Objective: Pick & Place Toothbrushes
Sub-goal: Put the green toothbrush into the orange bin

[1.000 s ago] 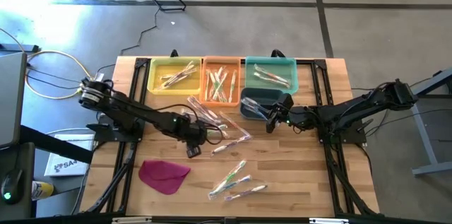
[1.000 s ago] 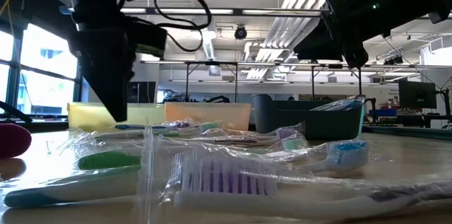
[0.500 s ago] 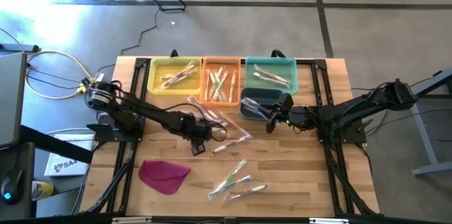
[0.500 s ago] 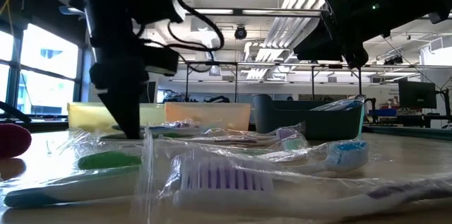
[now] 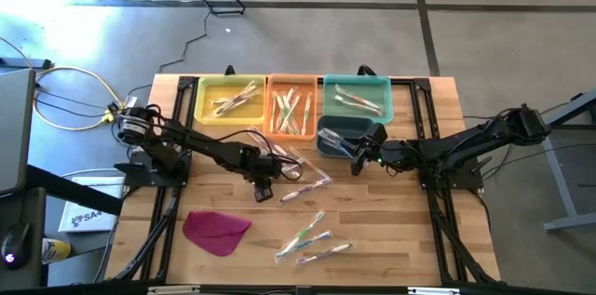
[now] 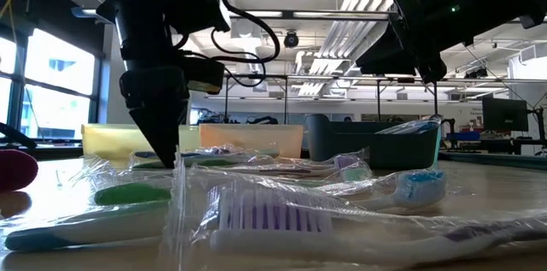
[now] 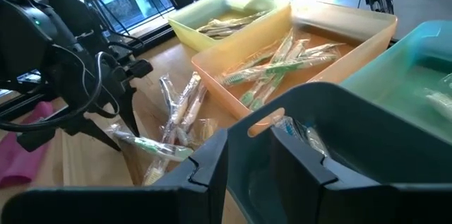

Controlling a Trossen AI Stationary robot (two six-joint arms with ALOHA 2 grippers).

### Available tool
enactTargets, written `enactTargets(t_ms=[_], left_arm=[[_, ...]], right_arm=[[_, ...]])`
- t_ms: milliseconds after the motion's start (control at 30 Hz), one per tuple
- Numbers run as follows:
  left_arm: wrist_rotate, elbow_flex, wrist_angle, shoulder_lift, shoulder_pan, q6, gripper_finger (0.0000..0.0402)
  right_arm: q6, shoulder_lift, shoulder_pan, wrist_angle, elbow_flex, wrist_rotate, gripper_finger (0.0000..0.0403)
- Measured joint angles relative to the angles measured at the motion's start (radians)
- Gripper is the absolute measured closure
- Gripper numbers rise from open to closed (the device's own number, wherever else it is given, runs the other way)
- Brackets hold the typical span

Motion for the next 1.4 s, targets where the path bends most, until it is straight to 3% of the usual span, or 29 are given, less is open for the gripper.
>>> enactTargets(t_ms=[233, 700, 1033, 1400], left_arm=[[0.012, 0.0, -0.001, 0.0, 0.0, 0.0, 0.0258], [0.056, -0.001, -0.001, -0.002, 0.0, -0.002, 0.0388], [0.07, 0.002, -0.031, -0.003, -0.002, 0.008, 0.0374], [-0.01, 0.147, -0.327, 0.001, -0.002, 0.086, 0.0382]], right_arm=[[0.0, 0.0, 0.0, 0.0, 0.0, 0.0, 0.0306], [0.0, 0.0, 0.0, 0.0, 0.0, 0.0, 0.0306], [0.0, 0.0, 0.0, 0.0, 0.0, 0.001, 0.0306], [0.0, 0.0, 0.0, 0.0, 0.0, 0.0, 0.0306]])
